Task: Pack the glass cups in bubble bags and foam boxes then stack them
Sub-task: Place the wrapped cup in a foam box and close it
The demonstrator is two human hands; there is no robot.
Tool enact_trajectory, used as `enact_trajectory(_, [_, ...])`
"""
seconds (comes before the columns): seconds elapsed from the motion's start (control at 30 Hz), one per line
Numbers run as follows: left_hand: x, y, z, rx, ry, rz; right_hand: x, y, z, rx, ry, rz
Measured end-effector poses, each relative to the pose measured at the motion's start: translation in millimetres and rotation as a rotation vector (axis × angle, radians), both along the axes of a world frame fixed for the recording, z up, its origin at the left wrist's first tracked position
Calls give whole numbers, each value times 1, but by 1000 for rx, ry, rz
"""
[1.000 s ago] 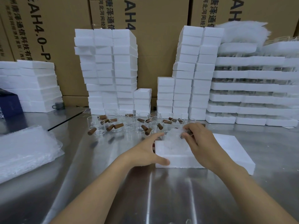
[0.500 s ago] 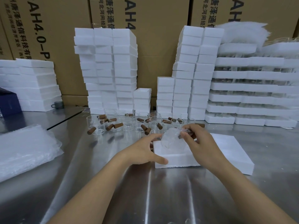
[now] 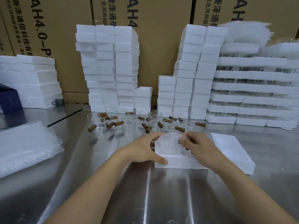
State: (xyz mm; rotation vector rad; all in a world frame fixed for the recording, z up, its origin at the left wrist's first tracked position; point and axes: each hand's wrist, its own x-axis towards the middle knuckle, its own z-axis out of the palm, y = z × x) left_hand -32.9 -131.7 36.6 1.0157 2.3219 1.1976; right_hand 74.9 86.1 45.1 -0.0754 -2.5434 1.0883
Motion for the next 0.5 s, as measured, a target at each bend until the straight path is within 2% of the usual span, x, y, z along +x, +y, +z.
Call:
enact_trajectory(0.1, [-1, 1, -1, 9, 7, -12, -1, 1, -2, 192, -55, -35])
enact_trajectory(0.4, [-5, 11, -16, 110, 144, 62, 1, 1, -3, 285, -73, -36])
enact_trajectory(0.5, [-7, 11, -17, 119, 164, 84, 0, 0, -6, 278, -3, -55])
